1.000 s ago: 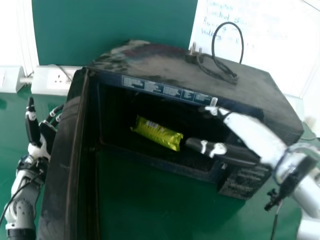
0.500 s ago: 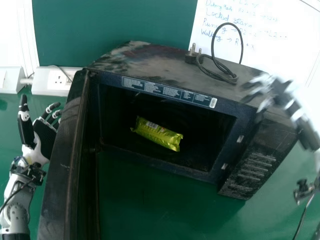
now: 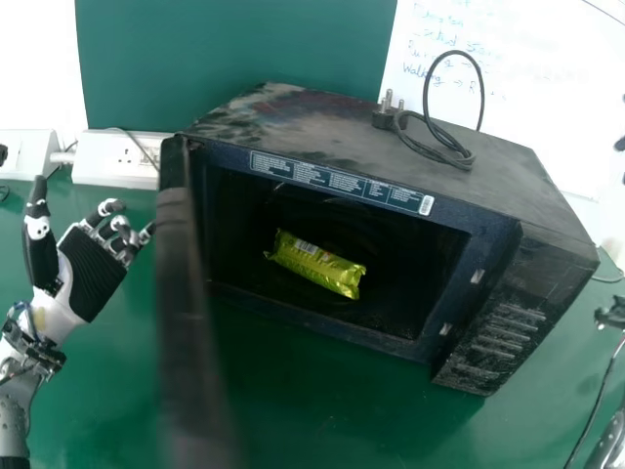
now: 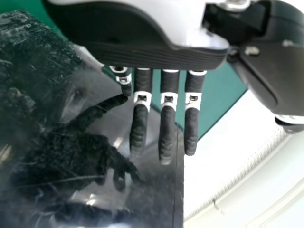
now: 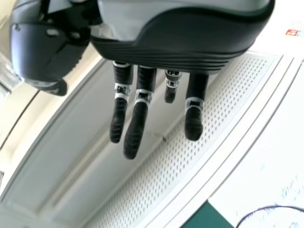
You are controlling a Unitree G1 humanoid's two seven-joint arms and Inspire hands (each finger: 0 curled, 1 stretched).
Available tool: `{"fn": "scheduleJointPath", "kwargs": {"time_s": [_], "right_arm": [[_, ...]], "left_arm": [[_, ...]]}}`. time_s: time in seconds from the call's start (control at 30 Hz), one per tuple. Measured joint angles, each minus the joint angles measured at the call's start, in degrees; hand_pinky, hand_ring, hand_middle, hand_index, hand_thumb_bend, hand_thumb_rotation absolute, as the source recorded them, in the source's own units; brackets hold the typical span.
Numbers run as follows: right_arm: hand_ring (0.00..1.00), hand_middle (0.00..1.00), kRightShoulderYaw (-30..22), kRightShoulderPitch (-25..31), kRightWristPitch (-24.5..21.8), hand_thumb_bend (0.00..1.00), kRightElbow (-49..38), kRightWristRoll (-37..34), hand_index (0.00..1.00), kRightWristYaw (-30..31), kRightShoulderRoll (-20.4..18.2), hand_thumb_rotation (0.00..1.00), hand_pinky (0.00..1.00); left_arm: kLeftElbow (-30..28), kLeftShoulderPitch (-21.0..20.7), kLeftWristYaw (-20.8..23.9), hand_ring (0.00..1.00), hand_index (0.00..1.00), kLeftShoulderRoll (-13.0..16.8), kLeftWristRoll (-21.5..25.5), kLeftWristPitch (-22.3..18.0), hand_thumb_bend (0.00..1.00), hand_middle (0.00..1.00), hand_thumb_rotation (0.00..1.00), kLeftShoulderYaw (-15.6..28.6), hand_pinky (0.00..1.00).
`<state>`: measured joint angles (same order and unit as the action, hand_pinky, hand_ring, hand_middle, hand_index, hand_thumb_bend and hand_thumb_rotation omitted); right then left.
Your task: Put biscuit inside oven
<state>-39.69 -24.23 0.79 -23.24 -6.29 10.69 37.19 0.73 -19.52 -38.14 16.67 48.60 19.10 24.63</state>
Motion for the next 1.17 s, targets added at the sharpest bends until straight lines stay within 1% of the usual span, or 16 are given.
{"fn": "scheduleJointPath", "kwargs": {"time_s": [0.13,0.2,0.27,0.33,0.37,0.43,0.47,0.53,0.57,0.63,0.7,0.8,0.9,1.0,1.07,1.17], "right_arm": [[0.17,0.3,-0.4,-0.7,-0.3,0.73,1.1,-0.6,0.52,-3.5,-0.1,0.52,0.12],[0.18,0.3,-0.5,-1.3,-1.0,0.73,1.8,-1.6,0.52,-4.7,-0.1,0.48,0.12],[0.19,0.3,-0.5,-1.6,-1.2,0.71,2.2,-3.2,0.52,-4.8,-0.1,0.5,0.14],[0.2,0.29,-0.3,-1.6,-1.5,0.75,2.2,-3.2,0.49,-5.0,0.0,0.54,0.16],[0.18,0.28,-0.1,-1.6,-1.9,0.75,2.2,-2.7,0.48,-5.3,0.1,0.54,0.14],[0.15,0.26,0.4,-1.6,-2.3,0.74,1.8,-1.6,0.48,-5.9,0.1,0.54,0.11],[0.15,0.26,0.5,-1.5,-2.5,0.75,1.6,-1.2,0.5,-6.2,0.1,0.53,0.1],[0.15,0.26,0.4,-1.5,-3.3,0.76,0.9,-0.5,0.54,-7.4,0.1,0.54,0.09],[0.15,0.26,0.4,-1.4,-3.7,0.76,0.3,-0.2,0.54,-8.0,0.1,0.53,0.1],[0.16,0.28,0.4,-1.4,-4.0,0.75,-0.3,-0.6,0.52,-8.2,0.1,0.5,0.11],[0.17,0.28,0.4,-1.4,-4.0,0.75,-0.4,-1.5,0.51,-8.0,0.0,0.49,0.11],[0.16,0.27,0.5,-1.3,-4.3,0.77,-0.6,-1.7,0.54,-8.1,0.0,0.5,0.11],[0.16,0.28,0.7,-1.3,-4.3,0.78,-0.8,-1.5,0.55,-8.2,0.0,0.51,0.12],[0.17,0.29,0.8,-1.3,-4.3,0.79,-0.8,-1.4,0.52,-8.3,0.0,0.5,0.13],[0.17,0.28,1.0,-1.3,-4.3,0.8,-0.8,-1.5,0.52,-8.3,-0.1,0.51,0.13],[0.17,0.28,1.1,-1.3,-4.0,0.78,-0.6,-1.5,0.53,-8.0,0.0,0.52,0.13]], "left_arm": [[-2.2,0.6,-1.1,0.23,0.48,2.3,-0.2,0.9,0.51,0.34,0.09,-1.8,0.13],[-4.3,0.8,-1.1,0.23,0.48,3.4,-0.3,2.2,0.51,0.35,0.09,-3.0,0.12],[-6.5,0.8,-1.6,0.24,0.48,4.2,0.0,3.8,0.51,0.36,0.08,-4.2,0.13],[-7.9,0.8,-3.7,0.26,0.48,4.4,-0.1,4.9,0.51,0.37,0.08,-6.3,0.16],[-8.3,0.8,-5.0,0.28,0.48,4.4,-0.4,4.7,0.51,0.37,0.08,-8.0,0.18],[-8.3,0.7,-7.2,0.29,0.49,4.3,-2.9,2.4,0.51,0.37,0.08,-9.5,0.21],[-7.6,0.7,-8.0,0.29,0.49,4.3,-4.0,0.9,0.51,0.37,0.09,-9.8,0.22],[-5.8,0.5,-9.1,0.29,0.49,4.4,-6.3,-1.7,0.51,0.37,0.09,-10.0,0.24],[-4.5,0.4,-10.0,0.29,0.49,4.4,-7.5,-3.0,0.51,0.37,0.09,-10.1,0.24],[-2.3,0.3,-11.1,0.29,0.49,4.4,-8.8,-4.7,0.51,0.38,0.09,-10.3,0.24],[-0.3,0.1,-12.1,0.3,0.49,4.4,-10.0,-6.2,0.52,0.38,0.09,-10.3,0.26],[2.0,-0.1,-12.9,0.31,0.49,4.4,-10.3,-7.6,0.52,0.39,0.09,-10.3,0.27],[2.4,-0.2,-12.1,0.3,0.49,4.2,-10.1,-7.6,0.52,0.38,0.09,-10.2,0.25],[2.4,-0.2,-8.6,0.27,0.49,3.4,-9.5,-6.7,0.52,0.37,0.09,-9.1,0.19],[3.7,-0.6,-5.5,0.29,0.49,2.1,-9.3,-6.9,0.52,0.39,0.09,-7.5,0.21],[8.0,-2.0,-1.1,0.31,0.49,0.7,-9.3,-8.3,0.52,0.4,0.09,-5.0,0.23]]}}
